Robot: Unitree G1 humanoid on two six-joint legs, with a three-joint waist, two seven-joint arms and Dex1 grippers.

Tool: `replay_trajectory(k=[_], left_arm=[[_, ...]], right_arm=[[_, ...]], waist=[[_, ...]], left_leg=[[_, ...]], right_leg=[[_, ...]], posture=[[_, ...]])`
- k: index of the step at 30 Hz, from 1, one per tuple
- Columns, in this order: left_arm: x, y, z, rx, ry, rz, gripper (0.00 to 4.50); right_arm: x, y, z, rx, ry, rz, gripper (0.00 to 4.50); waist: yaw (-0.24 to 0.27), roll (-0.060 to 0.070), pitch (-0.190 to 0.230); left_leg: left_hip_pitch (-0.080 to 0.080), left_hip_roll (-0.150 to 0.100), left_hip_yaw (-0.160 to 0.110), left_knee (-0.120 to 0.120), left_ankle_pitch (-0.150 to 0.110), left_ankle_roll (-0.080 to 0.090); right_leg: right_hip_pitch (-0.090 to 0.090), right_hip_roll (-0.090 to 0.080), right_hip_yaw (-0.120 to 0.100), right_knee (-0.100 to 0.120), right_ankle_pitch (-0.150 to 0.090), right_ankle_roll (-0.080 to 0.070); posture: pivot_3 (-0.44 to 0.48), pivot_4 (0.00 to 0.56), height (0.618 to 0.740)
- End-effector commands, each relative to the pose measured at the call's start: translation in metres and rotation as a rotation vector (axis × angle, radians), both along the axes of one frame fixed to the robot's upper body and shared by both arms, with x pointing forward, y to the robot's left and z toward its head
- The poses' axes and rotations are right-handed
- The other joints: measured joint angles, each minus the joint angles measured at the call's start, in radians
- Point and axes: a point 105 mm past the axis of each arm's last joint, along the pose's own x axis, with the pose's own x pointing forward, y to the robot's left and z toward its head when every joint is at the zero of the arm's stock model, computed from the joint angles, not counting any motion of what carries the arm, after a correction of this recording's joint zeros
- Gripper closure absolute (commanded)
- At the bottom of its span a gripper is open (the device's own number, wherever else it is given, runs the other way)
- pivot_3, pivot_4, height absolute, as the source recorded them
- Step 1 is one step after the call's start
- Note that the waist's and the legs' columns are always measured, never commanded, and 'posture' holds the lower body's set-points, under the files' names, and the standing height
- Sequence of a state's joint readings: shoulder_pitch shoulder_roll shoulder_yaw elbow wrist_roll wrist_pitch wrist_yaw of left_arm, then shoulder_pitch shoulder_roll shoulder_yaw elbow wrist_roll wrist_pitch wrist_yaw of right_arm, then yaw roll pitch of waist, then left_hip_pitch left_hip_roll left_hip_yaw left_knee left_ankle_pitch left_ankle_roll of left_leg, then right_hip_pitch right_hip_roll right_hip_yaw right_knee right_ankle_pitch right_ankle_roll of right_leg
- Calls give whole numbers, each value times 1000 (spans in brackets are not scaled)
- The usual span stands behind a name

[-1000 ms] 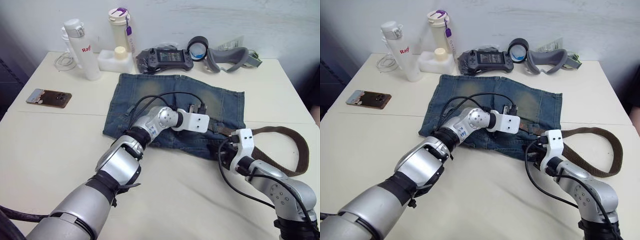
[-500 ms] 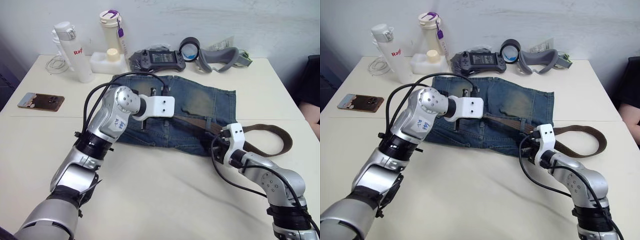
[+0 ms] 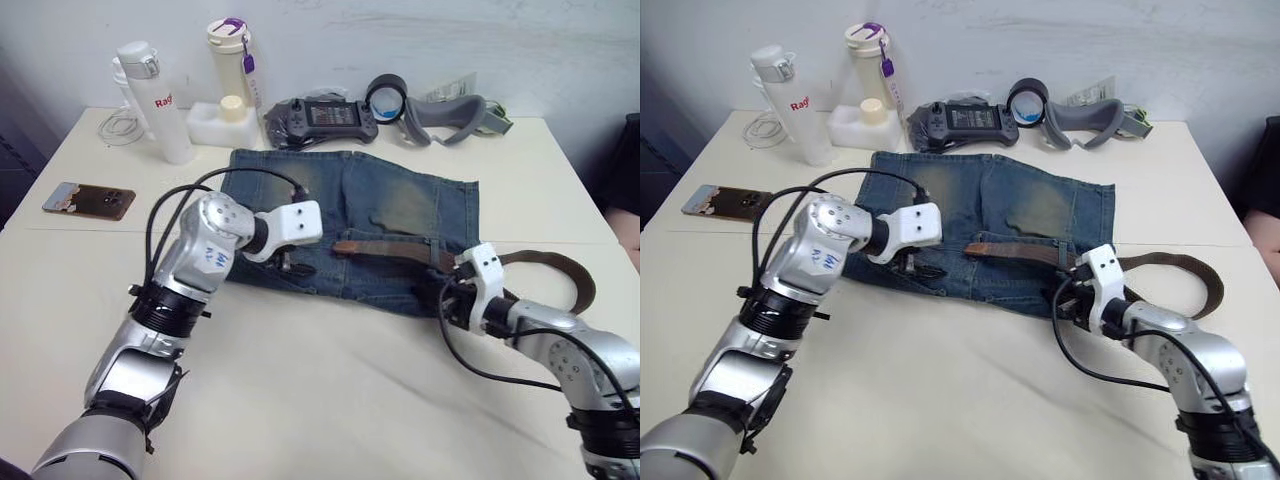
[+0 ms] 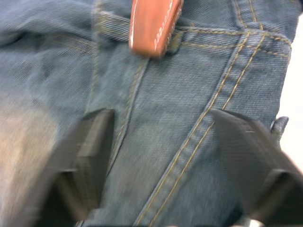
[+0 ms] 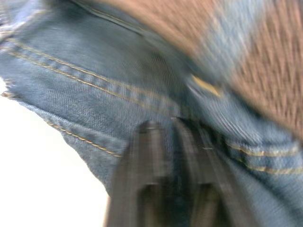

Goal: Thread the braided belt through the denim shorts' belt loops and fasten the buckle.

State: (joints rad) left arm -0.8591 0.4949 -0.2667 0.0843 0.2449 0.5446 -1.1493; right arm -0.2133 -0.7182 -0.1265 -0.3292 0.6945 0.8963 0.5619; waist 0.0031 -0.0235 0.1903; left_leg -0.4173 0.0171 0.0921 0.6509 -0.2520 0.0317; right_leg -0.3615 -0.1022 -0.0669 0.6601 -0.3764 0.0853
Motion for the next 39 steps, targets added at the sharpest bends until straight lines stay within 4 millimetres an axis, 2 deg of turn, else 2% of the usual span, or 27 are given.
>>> replay_trajectory(k=[1, 4, 6, 8, 9, 12, 15, 19, 20, 23, 28, 30, 33, 36, 39], left_arm=[[-3, 8, 24, -135, 4, 15, 0], [-8, 11, 26, -217, 26, 6, 0], [-13, 10, 23, -288, 76, 0, 0], [-20, 13, 11, -276, 114, -15, 0], [-21, 12, 10, -305, 131, -8, 0], [-22, 10, 10, -358, 143, 4, 0], [-25, 10, 3, -358, 145, 7, 0], [-29, 9, -3, -388, 165, 12, 0], [-30, 7, -3, -398, 162, 5, 0], [-35, -3, -1, -446, 194, -18, 0], [-47, -23, -6, -455, 228, -85, 0], [-50, -29, -10, -453, 240, -103, 0], [-51, -36, -11, -458, 245, -115, 0], [-50, -39, -10, -460, 240, -119, 0], [-49, -39, -9, -459, 235, -120, 0]], right_arm=[[-19, 14, 34, -75, -104, 220, 1994], [-22, 18, 35, -257, -159, 307, 601], [-21, 22, 33, -304, -177, 347, 57], [-24, 28, 25, -337, -149, 396, 57], [-21, 28, 14, -372, -117, 389, 57], [-9, 17, -12, -530, -98, 344, 57], [0, 13, -10, -519, -122, 303, 719], [0, -20, -7, -684, -177, 338, 2472], [-1, -26, -7, -709, -180, 355, 3103], [-2, -49, -7, -782, -185, 407, 4483], [9, -115, 1, -981, -177, 469, 4483], [14, -131, 4, -1046, -177, 504, 4483], [18, -139, 9, -1035, -147, 530, 4483], [16, -142, 19, -999, -114, 549, 3209], [19, -140, 45, -971, -154, 515, 1745]], waist=[[-1, 0, 0], [-3, 0, 0], [-5, 0, 0], [-5, 0, 0], [-5, 0, 0], [-2, 0, 0], [-1, 0, 0], [4, 0, 0], [5, 0, 0], [14, 0, 0], [20, 0, 0], [18, 0, 0], [14, 1, 0], [12, 1, 1], [9, 2, 1]], left_leg=[[-1, 0, 0, 0, 0, 0], [-1, 1, -2, 1, 0, 0], [-1, 1, -1, 1, 0, 0], [-1, 1, -1, 1, 0, 0], [-1, 1, -2, 0, 0, 0], [-2, 1, -2, 1, 0, -1], [-3, 0, -2, 3, 0, -1], [-3, -1, -3, 2, 0, 0], [-3, -1, -3, 2, 0, 0], [-3, -1, -3, 4, 0, 0], [-2, -2, -3, 6, -1, 1], [-2, -2, -2, 7, -1, 1], [-2, -1, -2, 7, -1, 1], [-2, 0, -2, 6, 0, 1], [-3, 1, -3, 7, 0, 1]], right_leg=[[-1, 0, 0, 0, 0, 0], [0, 1, -2, 0, 0, 0], [0, 1, -2, -1, 0, 0], [0, 1, -2, 0, 0, 0], [0, 1, -2, 0, 0, 0], [-1, 1, -2, 0, 0, 0], [-1, -1, -3, 0, 0, 0], [0, -2, -4, -1, 0, 1], [0, -2, -5, -1, 0, 1], [1, -2, -5, -1, 0, 1], [2, -3, -5, -2, 1, 1], [2, -3, -5, -3, 1, 1], [2, -2, -5, -3, 0, 1], [1, 0, -5, -3, 0, 1], [2, 0, -5, -1, 0, 1]], posture=[[0, 150, 731], [0, 150, 731], [0, 150, 731], [0, 150, 731], [0, 150, 731], [0, 150, 731], [0, 150, 731], [0, 150, 731], [0, 150, 731], [0, 150, 731], [0, 150, 731], [0, 150, 731], [0, 150, 731], [0, 150, 731], [0, 150, 731]])
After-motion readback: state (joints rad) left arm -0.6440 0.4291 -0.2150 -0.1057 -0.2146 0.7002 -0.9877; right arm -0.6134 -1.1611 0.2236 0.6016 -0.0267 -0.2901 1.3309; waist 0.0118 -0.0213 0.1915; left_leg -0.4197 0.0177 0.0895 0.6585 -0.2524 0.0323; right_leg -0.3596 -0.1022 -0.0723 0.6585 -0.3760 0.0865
